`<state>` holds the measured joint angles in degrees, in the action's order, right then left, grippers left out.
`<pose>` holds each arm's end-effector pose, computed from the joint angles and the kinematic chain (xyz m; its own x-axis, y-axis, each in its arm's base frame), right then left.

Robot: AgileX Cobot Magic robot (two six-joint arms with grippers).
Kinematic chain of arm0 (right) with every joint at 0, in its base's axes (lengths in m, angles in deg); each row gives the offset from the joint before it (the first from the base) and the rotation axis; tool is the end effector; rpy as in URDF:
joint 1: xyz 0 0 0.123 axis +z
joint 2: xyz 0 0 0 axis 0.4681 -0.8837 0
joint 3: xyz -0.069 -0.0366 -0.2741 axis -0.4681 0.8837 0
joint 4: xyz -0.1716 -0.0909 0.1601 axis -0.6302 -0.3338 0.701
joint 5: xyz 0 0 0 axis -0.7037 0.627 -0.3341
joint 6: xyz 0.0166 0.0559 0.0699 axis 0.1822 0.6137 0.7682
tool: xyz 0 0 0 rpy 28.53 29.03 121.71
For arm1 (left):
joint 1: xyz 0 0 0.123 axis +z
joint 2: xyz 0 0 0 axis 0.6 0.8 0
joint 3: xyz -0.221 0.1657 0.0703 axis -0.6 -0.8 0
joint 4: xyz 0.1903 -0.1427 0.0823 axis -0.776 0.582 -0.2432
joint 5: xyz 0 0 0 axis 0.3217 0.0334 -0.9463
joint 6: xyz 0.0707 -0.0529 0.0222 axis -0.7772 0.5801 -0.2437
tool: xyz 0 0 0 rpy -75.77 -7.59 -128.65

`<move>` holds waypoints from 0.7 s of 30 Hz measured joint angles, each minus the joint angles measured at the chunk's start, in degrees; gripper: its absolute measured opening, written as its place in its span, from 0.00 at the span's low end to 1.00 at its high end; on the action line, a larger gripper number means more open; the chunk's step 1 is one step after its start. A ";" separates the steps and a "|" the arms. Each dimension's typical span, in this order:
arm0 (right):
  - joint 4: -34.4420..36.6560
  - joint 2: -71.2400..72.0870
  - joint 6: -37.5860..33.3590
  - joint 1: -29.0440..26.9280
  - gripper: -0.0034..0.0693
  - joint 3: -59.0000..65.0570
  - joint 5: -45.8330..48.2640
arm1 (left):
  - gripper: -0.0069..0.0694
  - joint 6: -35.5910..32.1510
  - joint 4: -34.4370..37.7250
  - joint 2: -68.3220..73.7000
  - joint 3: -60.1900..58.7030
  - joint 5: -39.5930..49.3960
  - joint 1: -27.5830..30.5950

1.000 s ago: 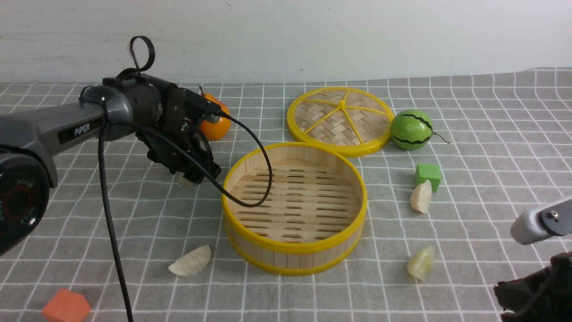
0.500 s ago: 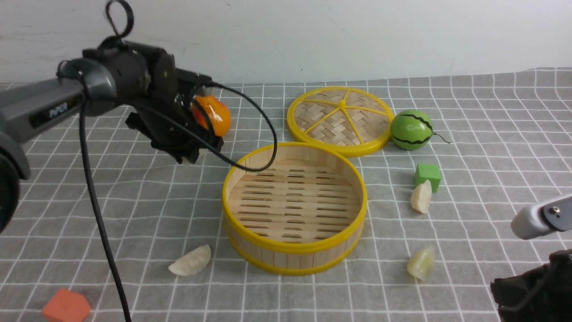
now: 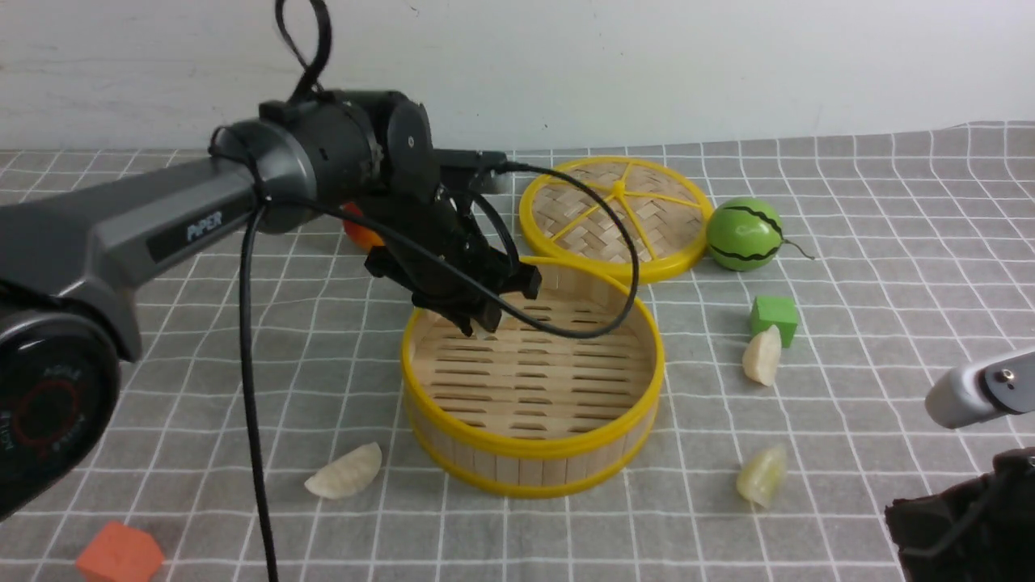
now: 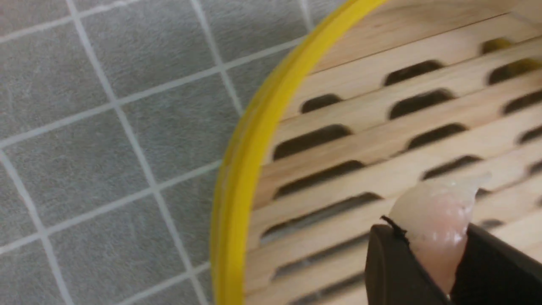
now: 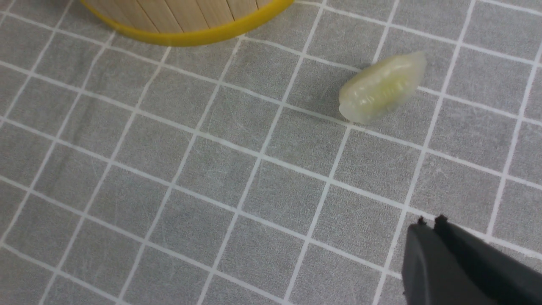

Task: Put the dumplings into the steamer on the table with the grey tablecloth.
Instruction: 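Place the dumpling into the bamboo steamer basket with the left gripper, then reach for and grasp a dumpling on the table with the left gripper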

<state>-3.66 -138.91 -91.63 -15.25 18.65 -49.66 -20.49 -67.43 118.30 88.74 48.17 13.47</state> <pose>0.1713 0.0563 0.2410 -0.7341 -0.1245 -0.6675 -0.3115 0.9353 0.1681 0.4369 -0.2018 0.2066 -0.8645 0.2492 -0.4364 0.3493 0.9223 -0.1652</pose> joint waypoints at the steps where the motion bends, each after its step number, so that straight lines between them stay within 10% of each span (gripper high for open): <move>1: 0.43 0.00 0.00 0.00 0.08 0.00 0.00 | 0.32 0.00 -0.45 0.94 -0.10 -0.19 0.18; 10: 0.82 -0.04 0.00 0.00 0.08 0.00 -0.13 | 0.66 4.42 -4.58 -3.30 3.28 8.23 0.18; 21: 2.75 -1.49 0.00 0.00 0.08 0.00 -0.18 | 0.65 2.25 -11.77 -15.14 -14.34 19.87 1.40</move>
<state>-0.90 -140.40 -91.63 -15.25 18.65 -49.84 -18.23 -79.20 103.16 74.41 68.04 14.88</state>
